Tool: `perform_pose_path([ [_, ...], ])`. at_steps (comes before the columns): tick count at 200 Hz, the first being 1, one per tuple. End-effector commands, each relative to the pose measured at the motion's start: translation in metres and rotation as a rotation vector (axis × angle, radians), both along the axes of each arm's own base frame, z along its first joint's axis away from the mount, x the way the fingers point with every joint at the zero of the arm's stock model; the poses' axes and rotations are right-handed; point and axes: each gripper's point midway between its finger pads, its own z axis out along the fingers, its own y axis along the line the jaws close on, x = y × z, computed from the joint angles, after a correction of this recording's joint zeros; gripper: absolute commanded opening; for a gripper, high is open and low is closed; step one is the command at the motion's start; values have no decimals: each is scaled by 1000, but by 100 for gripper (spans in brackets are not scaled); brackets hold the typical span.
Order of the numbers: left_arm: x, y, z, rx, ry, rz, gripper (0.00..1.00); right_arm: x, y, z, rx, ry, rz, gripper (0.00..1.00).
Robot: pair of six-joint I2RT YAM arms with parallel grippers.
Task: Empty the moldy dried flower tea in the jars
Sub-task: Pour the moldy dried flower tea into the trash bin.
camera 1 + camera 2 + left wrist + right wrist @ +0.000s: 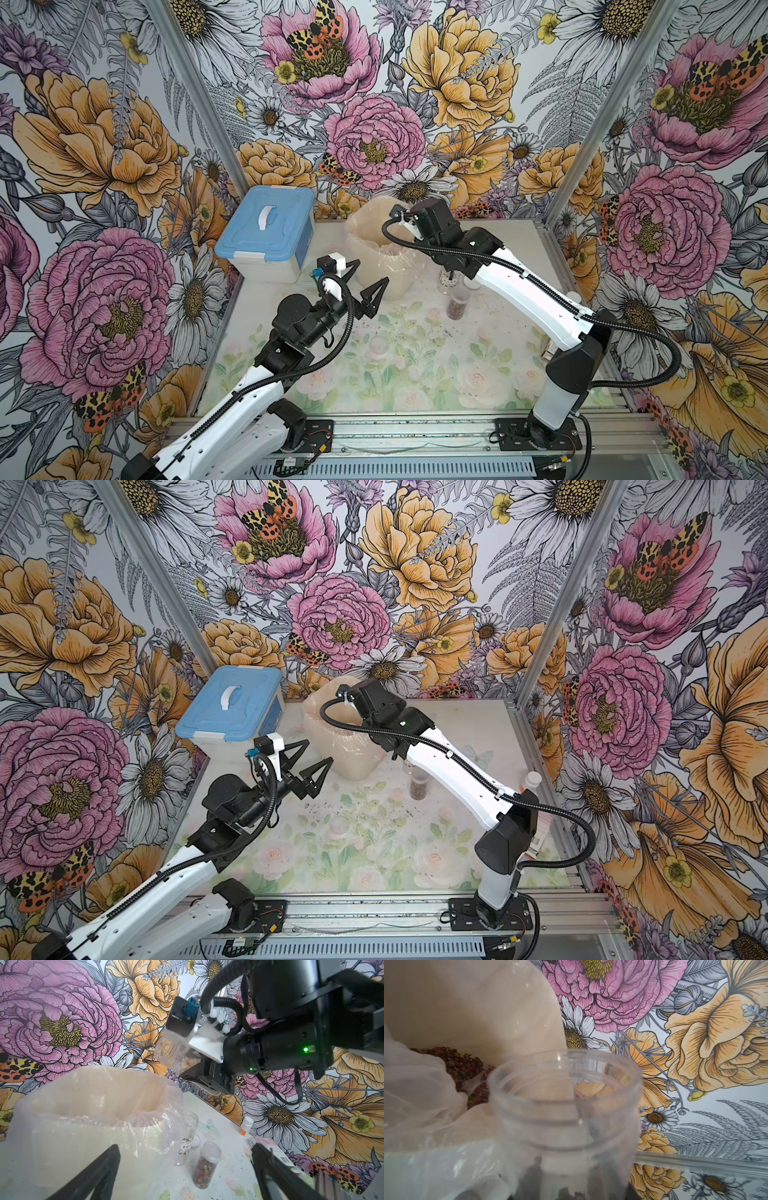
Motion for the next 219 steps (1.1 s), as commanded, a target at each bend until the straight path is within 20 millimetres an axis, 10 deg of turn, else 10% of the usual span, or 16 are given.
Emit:
perform_pose_path([
  [1,3,7,-7,5,9,34,99,7,-14,24,-157,-72,-33,20],
  [219,4,20,-20,-37,-1,58,99,25,-13,-8,-717,23,130,12],
])
